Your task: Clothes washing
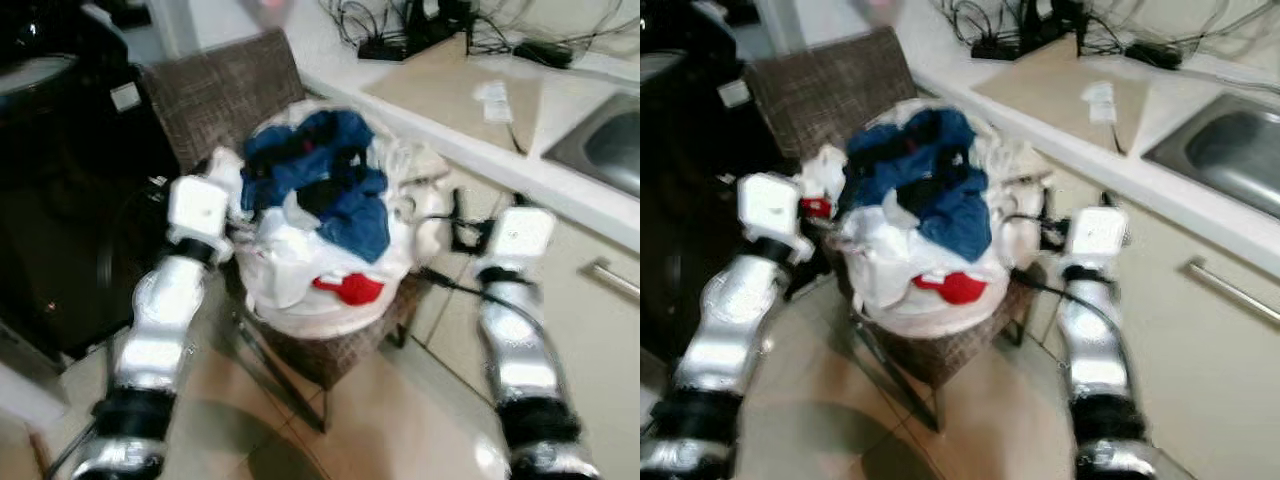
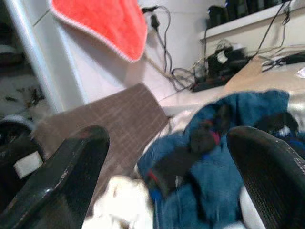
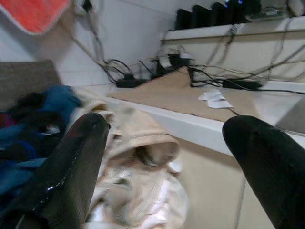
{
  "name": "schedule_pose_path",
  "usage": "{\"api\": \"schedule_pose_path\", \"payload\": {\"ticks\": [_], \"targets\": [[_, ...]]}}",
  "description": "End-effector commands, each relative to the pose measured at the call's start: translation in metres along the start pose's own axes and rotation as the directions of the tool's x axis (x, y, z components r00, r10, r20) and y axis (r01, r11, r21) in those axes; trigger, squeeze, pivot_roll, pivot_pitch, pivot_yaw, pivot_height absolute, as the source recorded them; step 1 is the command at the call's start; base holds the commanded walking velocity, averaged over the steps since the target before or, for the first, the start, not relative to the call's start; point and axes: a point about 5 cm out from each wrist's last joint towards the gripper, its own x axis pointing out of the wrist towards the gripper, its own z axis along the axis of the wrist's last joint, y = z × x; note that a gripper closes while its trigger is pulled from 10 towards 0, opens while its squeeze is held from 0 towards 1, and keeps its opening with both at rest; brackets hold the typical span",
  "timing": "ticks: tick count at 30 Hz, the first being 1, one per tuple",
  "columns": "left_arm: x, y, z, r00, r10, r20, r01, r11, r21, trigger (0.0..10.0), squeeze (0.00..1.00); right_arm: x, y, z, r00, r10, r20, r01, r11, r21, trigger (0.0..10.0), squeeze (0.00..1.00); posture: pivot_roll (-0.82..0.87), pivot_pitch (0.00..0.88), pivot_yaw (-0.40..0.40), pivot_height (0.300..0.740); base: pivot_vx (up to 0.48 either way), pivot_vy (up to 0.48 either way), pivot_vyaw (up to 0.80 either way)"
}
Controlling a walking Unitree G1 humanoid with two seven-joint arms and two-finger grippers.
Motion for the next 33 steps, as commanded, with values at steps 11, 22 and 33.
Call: {"api": "schedule_pose_path", "payload": {"ticks": [11,22,33], "targets": [[0.037,-0.002,0.024,0.999,-0.044,0.020,0.044,0.999,-0.006,10.0,0.00,-0.002,-0.011,0.025,0.997,-0.016,0.079,0.017,1.000,-0.007,10.0,0.00,-0.24,0.000,0.092,0.740,0.158,0.000,0.00],[0.045,0.000,0.022,0.998,-0.060,-0.021,0.060,0.998,-0.029,10.0,0.00,-0.007,-0.002,0.032,0.998,0.021,0.061,-0.023,0.999,0.031,10.0,0.00,-0.26,0.000,0.112,0.740,0.000,0.000,0.00],[0.066,-0.026,0.027,0.937,-0.283,-0.203,0.272,0.959,-0.084,10.0,0.00,-0.031,-0.013,0.022,1.000,0.008,-0.018,-0.008,1.000,0.005,10.0,0.00,-0.30,0.004,0.138,0.740,0.000,0.000,0.00]]}}
